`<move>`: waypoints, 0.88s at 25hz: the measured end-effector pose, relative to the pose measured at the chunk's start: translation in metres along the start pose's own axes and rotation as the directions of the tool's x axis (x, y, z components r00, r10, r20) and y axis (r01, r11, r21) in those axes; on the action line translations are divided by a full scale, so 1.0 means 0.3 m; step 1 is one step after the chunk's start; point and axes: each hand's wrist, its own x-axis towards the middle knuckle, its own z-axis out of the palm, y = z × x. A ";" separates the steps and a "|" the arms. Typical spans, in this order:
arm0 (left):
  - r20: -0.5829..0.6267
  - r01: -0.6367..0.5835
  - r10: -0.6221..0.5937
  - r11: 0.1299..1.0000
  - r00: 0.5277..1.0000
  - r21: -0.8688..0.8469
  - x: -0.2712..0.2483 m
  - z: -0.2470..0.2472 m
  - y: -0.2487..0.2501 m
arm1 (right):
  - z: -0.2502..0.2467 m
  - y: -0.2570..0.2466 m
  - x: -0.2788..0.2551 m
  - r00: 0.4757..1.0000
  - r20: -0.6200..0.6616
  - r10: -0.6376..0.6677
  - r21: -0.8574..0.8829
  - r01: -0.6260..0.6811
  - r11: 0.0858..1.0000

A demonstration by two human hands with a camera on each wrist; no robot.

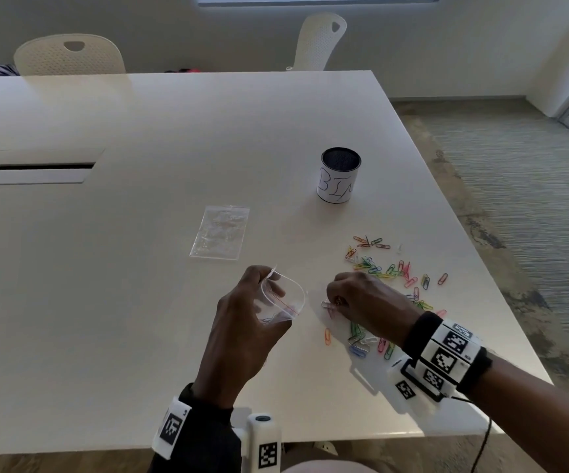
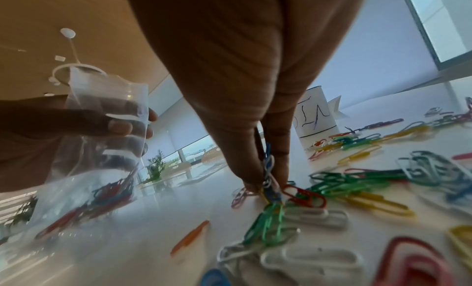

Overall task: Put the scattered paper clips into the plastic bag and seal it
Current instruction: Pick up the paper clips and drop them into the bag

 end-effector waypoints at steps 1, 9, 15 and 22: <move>0.008 -0.003 0.003 1.000 1.000 0.000 0.004 0.006 0.001 | -0.007 0.005 0.004 1.000 -0.024 0.017 0.015 -0.016 1.000; 0.035 -0.018 0.018 1.000 0.999 0.015 0.051 0.045 0.006 | -0.160 0.024 -0.010 0.951 -0.178 0.251 0.559 -0.112 0.822; 0.063 -0.059 0.057 0.998 0.996 0.029 0.105 0.063 0.035 | -0.300 -0.136 -0.002 0.963 -0.229 0.142 0.660 0.046 0.750; 0.065 -0.057 0.058 0.998 0.996 -0.026 0.163 0.068 0.037 | -0.262 -0.216 0.090 0.960 -0.281 -0.018 0.404 0.135 0.905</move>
